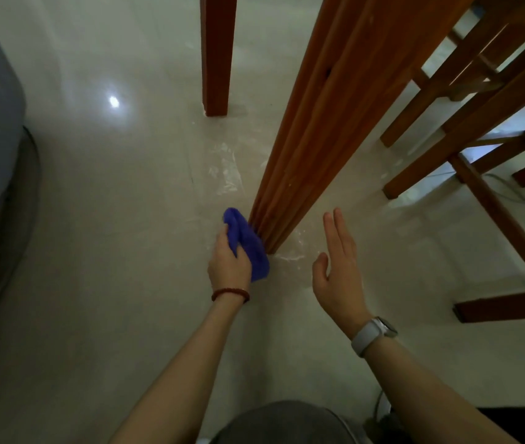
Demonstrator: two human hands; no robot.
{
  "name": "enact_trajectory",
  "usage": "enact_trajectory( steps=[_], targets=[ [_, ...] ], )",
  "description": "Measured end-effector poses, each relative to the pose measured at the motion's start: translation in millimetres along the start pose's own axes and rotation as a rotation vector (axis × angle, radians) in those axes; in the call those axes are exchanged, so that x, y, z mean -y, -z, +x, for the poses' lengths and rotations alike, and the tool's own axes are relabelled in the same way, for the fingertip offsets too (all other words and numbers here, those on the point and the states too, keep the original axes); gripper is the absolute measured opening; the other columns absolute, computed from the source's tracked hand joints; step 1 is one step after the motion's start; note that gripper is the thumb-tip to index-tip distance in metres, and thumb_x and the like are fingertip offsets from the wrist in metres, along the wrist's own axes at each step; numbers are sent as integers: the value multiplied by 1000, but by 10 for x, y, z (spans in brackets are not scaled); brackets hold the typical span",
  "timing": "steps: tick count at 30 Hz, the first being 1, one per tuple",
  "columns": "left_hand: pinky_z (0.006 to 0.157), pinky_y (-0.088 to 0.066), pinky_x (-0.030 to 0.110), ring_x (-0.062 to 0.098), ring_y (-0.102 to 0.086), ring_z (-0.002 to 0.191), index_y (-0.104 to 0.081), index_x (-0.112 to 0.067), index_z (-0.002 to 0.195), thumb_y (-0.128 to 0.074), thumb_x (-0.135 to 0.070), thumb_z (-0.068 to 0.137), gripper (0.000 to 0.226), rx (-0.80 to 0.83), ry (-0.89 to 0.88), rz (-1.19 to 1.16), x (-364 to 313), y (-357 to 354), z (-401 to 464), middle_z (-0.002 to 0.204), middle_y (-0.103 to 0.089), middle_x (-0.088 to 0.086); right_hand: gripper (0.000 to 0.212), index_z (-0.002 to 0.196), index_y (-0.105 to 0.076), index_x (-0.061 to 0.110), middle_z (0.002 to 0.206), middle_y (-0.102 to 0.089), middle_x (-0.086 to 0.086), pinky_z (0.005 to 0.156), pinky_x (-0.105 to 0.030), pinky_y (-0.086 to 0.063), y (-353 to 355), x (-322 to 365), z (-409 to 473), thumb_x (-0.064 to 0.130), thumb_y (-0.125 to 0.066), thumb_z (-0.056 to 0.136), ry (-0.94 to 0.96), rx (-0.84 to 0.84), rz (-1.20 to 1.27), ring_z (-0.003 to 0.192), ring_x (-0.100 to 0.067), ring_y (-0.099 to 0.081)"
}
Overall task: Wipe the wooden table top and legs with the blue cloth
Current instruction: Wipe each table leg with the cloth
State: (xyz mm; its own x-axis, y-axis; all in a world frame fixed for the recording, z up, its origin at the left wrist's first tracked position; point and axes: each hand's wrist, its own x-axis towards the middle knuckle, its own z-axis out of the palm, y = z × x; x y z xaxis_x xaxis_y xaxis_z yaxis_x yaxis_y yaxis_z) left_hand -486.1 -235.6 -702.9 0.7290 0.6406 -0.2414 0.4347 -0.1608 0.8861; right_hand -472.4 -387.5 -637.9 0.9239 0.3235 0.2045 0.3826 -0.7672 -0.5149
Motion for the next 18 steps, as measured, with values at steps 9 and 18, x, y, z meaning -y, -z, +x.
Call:
enact_trajectory(
  steps=[9, 18],
  targets=[
    [83, -49, 37, 33, -58, 96, -56, -15, 112, -43, -11, 86, 29, 371, 65, 295, 131, 207, 64, 106, -64, 15, 57, 143, -23, 18, 151, -26, -3, 100, 5, -6, -34, 68, -42, 4, -43, 91, -53, 5, 90, 132, 0, -17],
    [68, -41, 14, 8, -52, 83, -54, -14, 114, -50, -8, 89, 26, 10, -292, -89, -781, 1036, 100, 97, -55, -8, 47, 134, -32, 21, 133, -44, -4, 104, -26, -34, 53, 946, 258, 23, -38, 88, 312, -10, 182, 121, -7, -39]
  ],
)
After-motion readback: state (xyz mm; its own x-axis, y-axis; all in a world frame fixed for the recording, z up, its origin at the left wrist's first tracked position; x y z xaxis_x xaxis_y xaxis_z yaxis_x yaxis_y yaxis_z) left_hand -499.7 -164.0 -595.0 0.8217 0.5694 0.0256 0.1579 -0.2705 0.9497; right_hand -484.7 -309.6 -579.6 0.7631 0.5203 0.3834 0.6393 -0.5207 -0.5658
